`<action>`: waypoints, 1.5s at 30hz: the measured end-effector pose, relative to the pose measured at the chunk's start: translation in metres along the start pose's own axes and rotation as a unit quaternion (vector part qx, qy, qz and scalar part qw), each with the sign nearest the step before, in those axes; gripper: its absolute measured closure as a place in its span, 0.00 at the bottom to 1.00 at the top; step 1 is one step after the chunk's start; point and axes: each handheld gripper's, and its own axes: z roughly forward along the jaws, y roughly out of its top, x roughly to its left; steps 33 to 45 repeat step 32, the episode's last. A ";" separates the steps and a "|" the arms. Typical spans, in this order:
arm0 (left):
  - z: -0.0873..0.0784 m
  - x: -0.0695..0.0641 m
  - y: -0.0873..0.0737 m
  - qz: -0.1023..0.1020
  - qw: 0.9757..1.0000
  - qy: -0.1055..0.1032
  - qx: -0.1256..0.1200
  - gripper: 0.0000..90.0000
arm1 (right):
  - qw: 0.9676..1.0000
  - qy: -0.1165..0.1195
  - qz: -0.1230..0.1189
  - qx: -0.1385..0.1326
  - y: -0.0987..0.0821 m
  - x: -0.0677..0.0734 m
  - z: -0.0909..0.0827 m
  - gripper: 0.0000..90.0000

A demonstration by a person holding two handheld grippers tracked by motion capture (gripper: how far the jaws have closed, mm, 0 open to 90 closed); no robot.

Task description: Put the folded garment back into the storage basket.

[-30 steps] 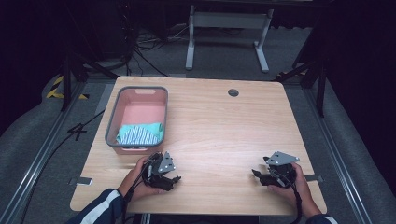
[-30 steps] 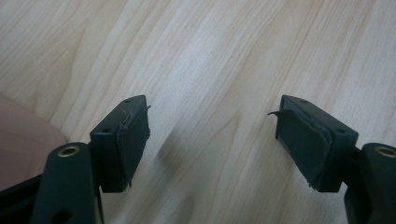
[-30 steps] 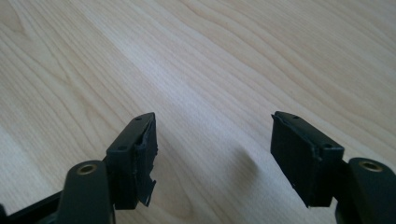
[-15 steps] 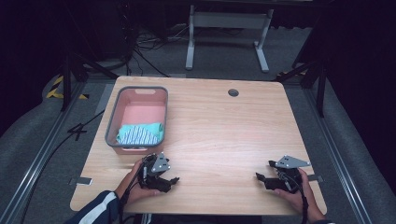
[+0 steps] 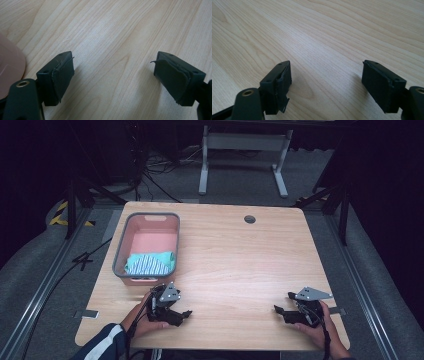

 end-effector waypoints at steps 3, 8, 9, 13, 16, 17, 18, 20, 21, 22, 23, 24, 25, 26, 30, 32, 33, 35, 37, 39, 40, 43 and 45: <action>0.000 0.001 0.000 0.004 1.000 -0.004 0.000 0.18 | 1.000 0.000 0.001 0.000 0.000 0.000 0.000 0.27; 0.001 0.002 0.001 0.008 1.000 -0.007 0.003 0.17 | 1.000 0.001 -0.002 0.000 0.000 0.000 0.000 0.27; 0.001 0.002 0.001 0.008 1.000 -0.006 0.004 0.17 | 1.000 0.000 -0.003 0.000 0.000 -0.001 0.000 0.27; 0.001 0.003 0.002 0.010 1.000 -0.008 0.003 0.17 | 1.000 0.001 -0.002 0.000 0.000 0.000 0.000 0.27; 0.001 0.003 0.002 0.010 1.000 -0.008 0.003 0.16 | 1.000 0.001 -0.002 0.000 0.000 0.000 0.000 0.27; 0.002 0.002 0.002 0.008 1.000 -0.008 0.003 0.16 | 1.000 0.001 -0.002 -0.001 0.000 0.000 0.000 0.27; 0.002 0.002 0.002 0.007 1.000 -0.008 0.004 0.16 | 1.000 0.001 -0.002 0.000 0.000 0.000 0.000 0.27; 0.002 0.002 0.002 0.005 1.000 -0.007 0.003 0.16 | 1.000 0.001 -0.002 0.000 0.000 0.000 0.000 0.27; 0.003 0.002 0.002 0.004 1.000 -0.007 0.002 0.16 | 1.000 0.001 -0.001 0.000 0.000 0.000 0.000 0.27; 0.003 0.002 0.002 0.004 1.000 -0.007 0.002 0.15 | 1.000 0.001 -0.002 0.000 0.000 0.000 0.000 0.27; 0.003 0.002 0.002 0.003 1.000 -0.007 0.002 0.15 | 1.000 0.001 -0.002 0.000 0.000 0.000 0.000 0.27; 0.003 0.002 0.002 0.003 1.000 -0.007 0.003 0.15 | 1.000 0.001 -0.002 0.000 0.000 0.000 0.000 0.27; 0.003 0.002 0.002 0.003 1.000 -0.007 0.003 0.15 | 1.000 0.001 -0.002 0.000 0.000 0.000 0.000 0.27; 0.003 0.002 0.002 0.003 1.000 -0.007 0.003 0.15 | 1.000 0.002 -0.002 0.000 0.000 0.000 0.000 0.27; 0.003 0.002 0.002 0.003 1.000 -0.007 0.003 0.15 | 1.000 0.002 -0.002 0.000 0.000 0.000 0.000 0.27; 0.003 0.002 0.002 0.003 1.000 -0.007 0.003 0.15 | 1.000 0.002 -0.002 0.000 0.000 0.000 0.000 0.27; 0.003 0.002 0.002 0.003 1.000 -0.007 0.003 0.15 | 1.000 0.002 -0.002 0.000 0.000 0.000 0.000 0.27; 0.003 0.002 0.002 0.003 1.000 -0.007 0.003 0.15 | 1.000 0.002 -0.002 0.000 0.000 0.000 0.000 0.27; 0.003 0.002 0.002 0.003 1.000 -0.007 0.003 0.15 | 1.000 0.002 -0.002 0.000 0.000 0.000 0.000 0.27; 0.003 0.002 0.002 0.003 1.000 -0.007 0.003 0.15 | 1.000 0.002 -0.002 0.000 0.000 0.000 0.000 0.27; 0.003 0.002 0.002 0.003 1.000 -0.007 0.003 0.15 | 1.000 0.002 -0.002 0.000 0.000 0.000 0.000 0.27; 0.003 0.002 0.002 0.003 1.000 -0.007 0.003 0.15 | 1.000 0.002 -0.002 0.000 0.000 0.000 0.000 0.27; 0.003 0.002 0.002 0.003 1.000 -0.007 0.003 0.15 | 1.000 0.002 -0.002 0.000 0.000 0.000 0.000 0.27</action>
